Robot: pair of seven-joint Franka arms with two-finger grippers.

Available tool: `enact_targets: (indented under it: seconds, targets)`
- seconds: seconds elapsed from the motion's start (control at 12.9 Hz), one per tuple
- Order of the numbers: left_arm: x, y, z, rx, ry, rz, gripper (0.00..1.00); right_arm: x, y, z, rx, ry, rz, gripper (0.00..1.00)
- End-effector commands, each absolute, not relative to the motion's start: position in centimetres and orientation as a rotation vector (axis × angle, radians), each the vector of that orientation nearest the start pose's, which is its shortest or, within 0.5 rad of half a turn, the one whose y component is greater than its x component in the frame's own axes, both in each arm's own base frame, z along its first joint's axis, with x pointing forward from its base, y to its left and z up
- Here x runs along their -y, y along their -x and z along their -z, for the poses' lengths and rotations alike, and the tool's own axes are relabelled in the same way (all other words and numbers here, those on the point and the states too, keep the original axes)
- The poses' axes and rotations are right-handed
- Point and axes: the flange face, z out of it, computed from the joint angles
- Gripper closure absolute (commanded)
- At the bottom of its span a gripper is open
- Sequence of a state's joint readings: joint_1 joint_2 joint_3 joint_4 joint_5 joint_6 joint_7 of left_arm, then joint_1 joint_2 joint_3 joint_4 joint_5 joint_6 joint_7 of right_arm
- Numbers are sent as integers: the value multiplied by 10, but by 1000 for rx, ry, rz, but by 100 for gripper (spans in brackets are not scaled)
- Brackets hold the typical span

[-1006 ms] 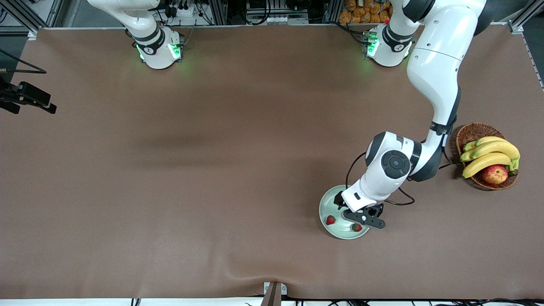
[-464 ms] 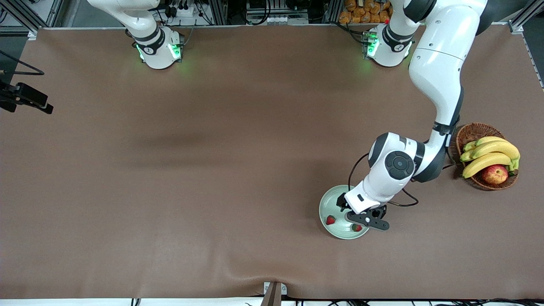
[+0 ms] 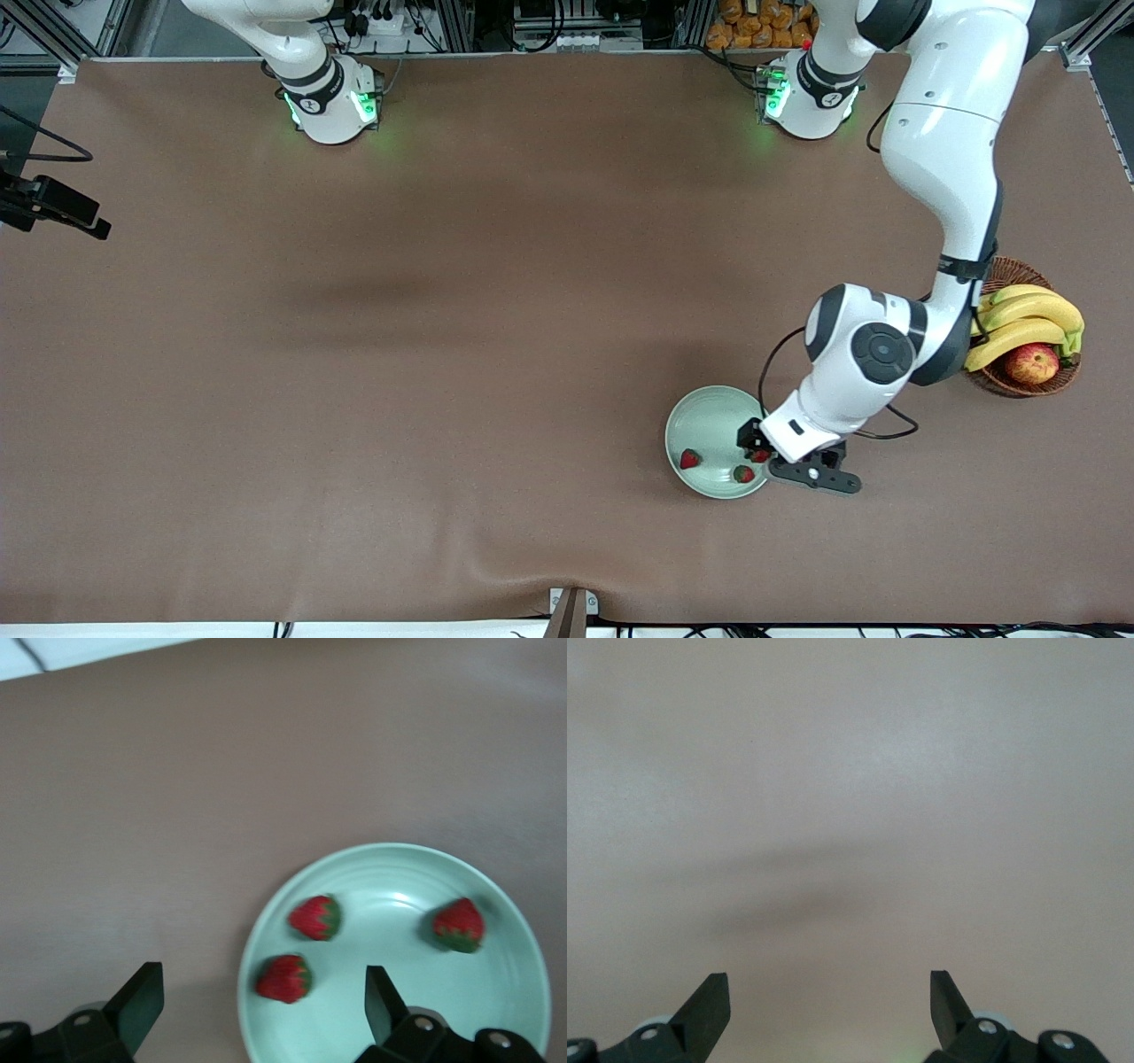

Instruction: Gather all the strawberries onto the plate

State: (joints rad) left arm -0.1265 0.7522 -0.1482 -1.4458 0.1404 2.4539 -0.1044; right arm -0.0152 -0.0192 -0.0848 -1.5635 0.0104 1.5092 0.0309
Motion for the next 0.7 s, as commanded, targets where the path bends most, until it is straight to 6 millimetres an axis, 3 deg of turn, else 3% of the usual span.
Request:
enact_targets:
  seconds: [0.0,0.15,0.39,0.62]
  targets:
    - [163,-722,-285,-324,3150,397,0,52,-538,-642,-215,3137,-46,0]
    - [155,-714,-319,-296,3143,329,0,52,-538,-644,-213,3141,-39,0]
    - [142,-690,-400,-251,3110,192,0,53,-538,-644,-214,3145,-39,0]
    - [145,-657,-478,-177,3097,127,0,47,-538,-643,-199,3145,-44,0]
